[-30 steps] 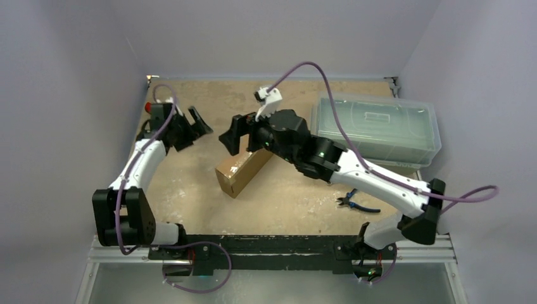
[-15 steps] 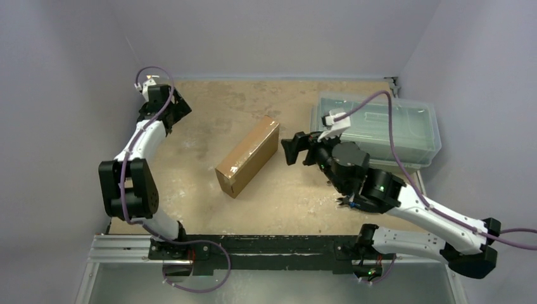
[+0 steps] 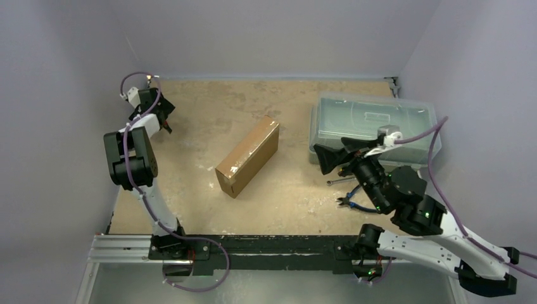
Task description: Unpack the express box
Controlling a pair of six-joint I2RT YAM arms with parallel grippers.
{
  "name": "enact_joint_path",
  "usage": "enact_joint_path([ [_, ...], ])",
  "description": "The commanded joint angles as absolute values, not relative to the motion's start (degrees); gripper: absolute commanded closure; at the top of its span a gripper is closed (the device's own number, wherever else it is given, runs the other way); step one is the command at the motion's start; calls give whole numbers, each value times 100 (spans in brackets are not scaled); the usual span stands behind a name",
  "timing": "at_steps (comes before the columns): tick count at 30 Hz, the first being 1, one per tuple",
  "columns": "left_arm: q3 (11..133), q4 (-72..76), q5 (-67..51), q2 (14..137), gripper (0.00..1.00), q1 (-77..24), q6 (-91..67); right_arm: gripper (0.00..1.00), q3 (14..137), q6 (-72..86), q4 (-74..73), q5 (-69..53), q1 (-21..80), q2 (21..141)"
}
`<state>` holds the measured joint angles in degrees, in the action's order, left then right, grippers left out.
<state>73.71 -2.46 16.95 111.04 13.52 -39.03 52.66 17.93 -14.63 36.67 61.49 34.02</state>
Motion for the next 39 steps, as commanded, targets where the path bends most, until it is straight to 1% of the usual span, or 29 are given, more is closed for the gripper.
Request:
enact_joint_path([
  [1,7852,376,1625,11613,5,1439,-3985,1,5281,1749,-1644,3976,6144,3039],
  [8,8564,120,1837,12379,20,1447,-3736,1,5300,1830,-1906,4112,6144,2615],
  [11,8739,-420,2194,12576,35,1441,-3922,1,5327,1812,-1895,4162,6144,2645],
  [15,8747,-570,2281,12700,53,1407,-3967,1,5451,1896,-1934,4169,6144,2806],
  [17,8808,-660,2350,12768,60,1317,-3866,1,5458,1966,-1895,4116,6144,2845],
  [19,8929,-799,2458,12810,63,1196,-3711,1,5465,2043,-1878,4054,6144,2884],
  [21,9015,-858,2510,12791,73,1088,-3532,1,5456,2116,-1879,4004,6144,2936],
  [24,9051,-1049,2464,12559,83,1020,-3495,1,5457,2175,-1938,4008,6144,3139],
  [27,9023,-1088,2255,12053,86,944,-3325,1,5609,2359,-2113,4004,6144,3493],
  [29,8983,-1105,2315,11582,88,735,-3053,1,5714,2476,-2104,3831,6144,3690],
  [30,8912,-1126,2315,11320,90,655,-2969,1,5749,2486,-2052,3728,6144,3794],
  [32,8723,-1115,2150,10823,98,541,-2976,1,5819,2470,-1892,3534,6143,3937],
  [33,8620,-1102,2009,10584,100,491,-2987,1,5852,2470,-1827,3422,6144,4008],
  [39,8130,-1257,1118,9210,100,150,-2969,1,6314,2409,-1904,3459,6139,4508],
])
